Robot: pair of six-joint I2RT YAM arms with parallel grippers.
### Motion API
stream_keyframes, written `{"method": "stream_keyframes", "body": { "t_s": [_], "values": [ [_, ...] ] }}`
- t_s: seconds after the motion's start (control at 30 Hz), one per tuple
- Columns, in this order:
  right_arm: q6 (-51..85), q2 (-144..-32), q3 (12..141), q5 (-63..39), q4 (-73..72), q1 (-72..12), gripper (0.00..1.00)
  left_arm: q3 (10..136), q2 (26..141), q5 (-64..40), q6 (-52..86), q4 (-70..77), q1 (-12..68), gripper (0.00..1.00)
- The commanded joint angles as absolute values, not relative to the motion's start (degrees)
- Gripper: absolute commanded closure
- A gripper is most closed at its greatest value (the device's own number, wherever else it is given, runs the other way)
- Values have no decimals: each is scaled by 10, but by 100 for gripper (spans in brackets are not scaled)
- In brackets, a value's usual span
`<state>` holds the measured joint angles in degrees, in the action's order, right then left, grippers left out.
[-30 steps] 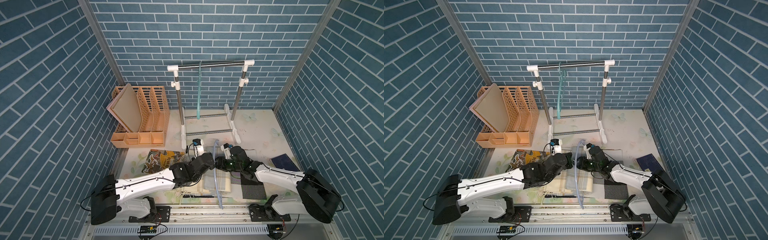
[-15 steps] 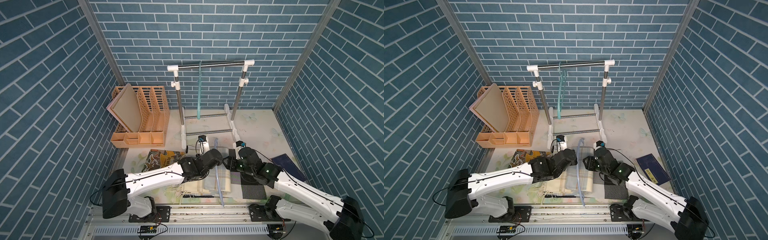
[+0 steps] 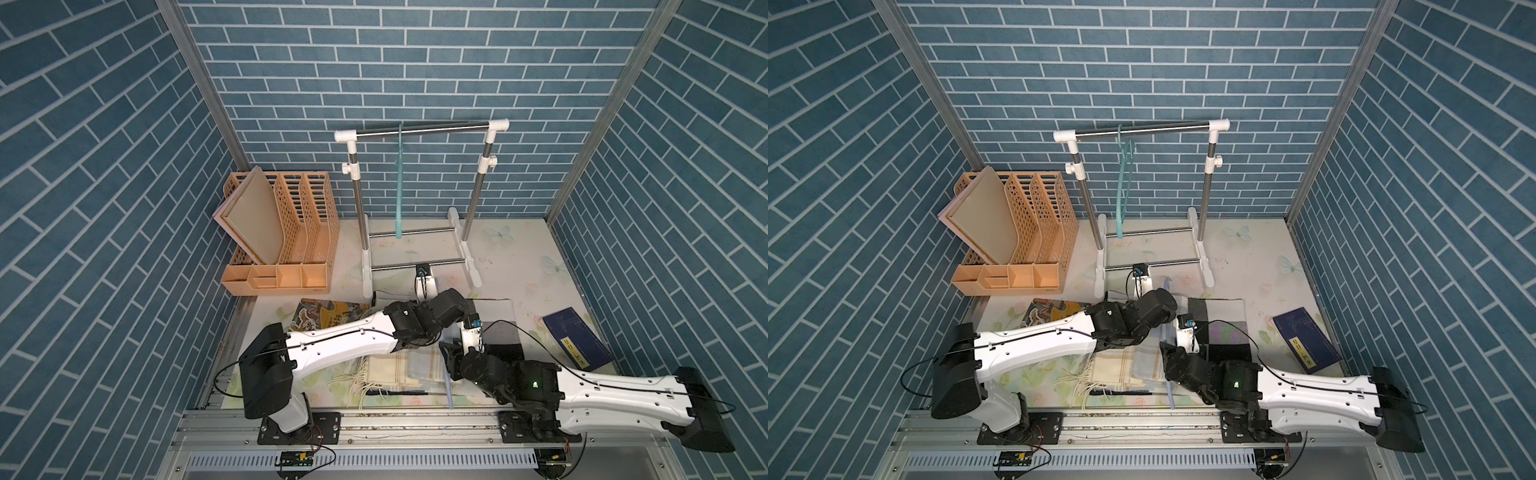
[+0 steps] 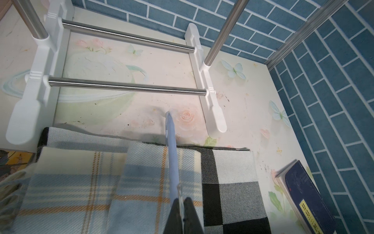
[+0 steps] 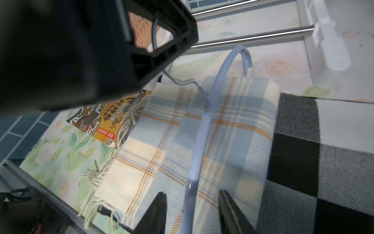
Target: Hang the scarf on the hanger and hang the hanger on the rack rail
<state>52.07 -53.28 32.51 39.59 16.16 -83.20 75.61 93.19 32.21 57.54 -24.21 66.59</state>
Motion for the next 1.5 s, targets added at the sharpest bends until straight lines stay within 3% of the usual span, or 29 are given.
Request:
{"method": "stream_keyframes", "body": {
  "t_s": [0.0,0.33,0.87,1.1,1.33,1.47],
  "values": [
    [531,-570,340,510,158,-855,54,783,958,332,588,-283,668,100],
    [559,-653,319,568,108,-857,53,804,974,321,596,-287,672,100],
    [543,-712,298,491,20,-813,52,800,976,304,599,-272,677,100],
    [561,-758,332,473,80,-806,61,798,976,300,600,-269,677,100],
    [555,-766,337,458,78,-809,49,796,973,297,603,-271,677,100],
    [551,-756,329,458,70,-809,57,793,971,296,604,-271,677,100]
  ]
}}
